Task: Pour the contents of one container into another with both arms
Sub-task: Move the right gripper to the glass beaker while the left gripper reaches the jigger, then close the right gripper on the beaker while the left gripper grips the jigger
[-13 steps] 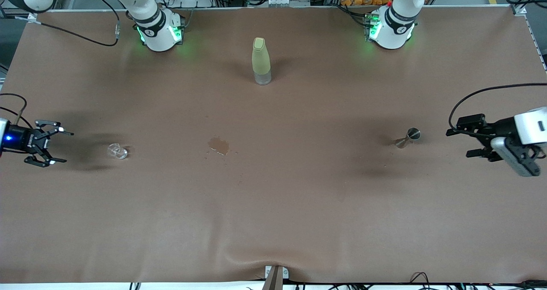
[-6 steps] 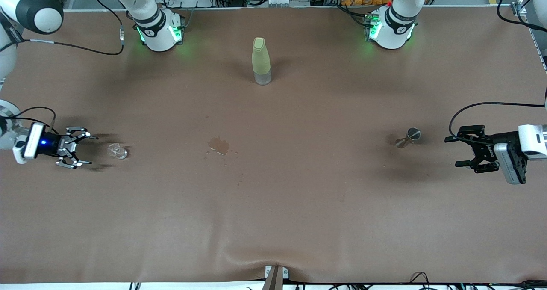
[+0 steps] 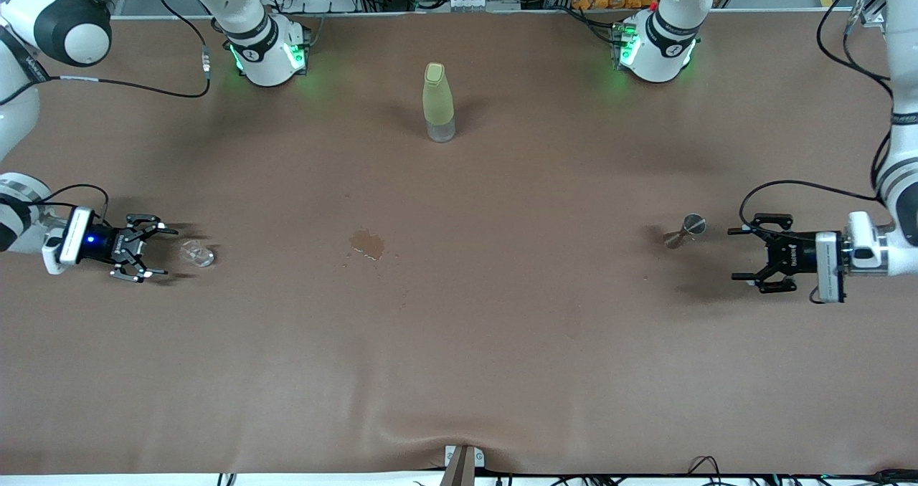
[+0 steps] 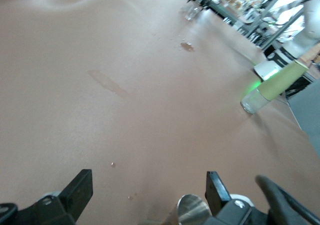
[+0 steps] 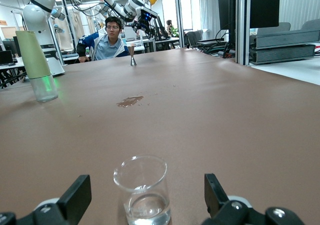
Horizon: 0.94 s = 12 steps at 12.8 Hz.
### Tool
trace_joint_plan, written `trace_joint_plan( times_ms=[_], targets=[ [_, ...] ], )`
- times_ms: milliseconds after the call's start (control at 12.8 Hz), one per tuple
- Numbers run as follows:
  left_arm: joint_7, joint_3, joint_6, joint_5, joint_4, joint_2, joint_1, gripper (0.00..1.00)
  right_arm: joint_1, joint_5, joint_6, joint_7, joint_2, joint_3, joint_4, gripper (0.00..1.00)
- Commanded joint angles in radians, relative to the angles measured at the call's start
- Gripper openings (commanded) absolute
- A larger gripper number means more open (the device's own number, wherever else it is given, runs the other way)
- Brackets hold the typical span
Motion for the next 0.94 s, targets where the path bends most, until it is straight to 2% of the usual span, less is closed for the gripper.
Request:
trace_joint_plan(
  times_ms=[0, 156, 469, 859],
  targets=[
    [0.184, -0.009, -0.049, -0.049, 0.006, 0.058, 0.028, 1.0, -0.002, 0.019, -0.019, -0.021, 0.044, 0.005, 0.029, 1.0],
    [0.293, -0.009, -0.07, -0.052, 0.006, 0.101, 0.041, 1.0, -0.009, 0.022, -0.018, -0.052, 0.076, 0.046, 0.031, 1.0],
    [0.498, -0.009, -0.109, -0.081, 0.008, 0.182, 0.081, 1.0, -0.002, 0.028, -0.018, -0.066, 0.087, 0.049, 0.031, 1.0],
    [0.628, -0.009, -0.156, -0.086, 0.005, 0.245, 0.111, 1.0, -0.006, 0.045, -0.018, -0.07, 0.095, 0.049, 0.029, 1.0]
  ],
)
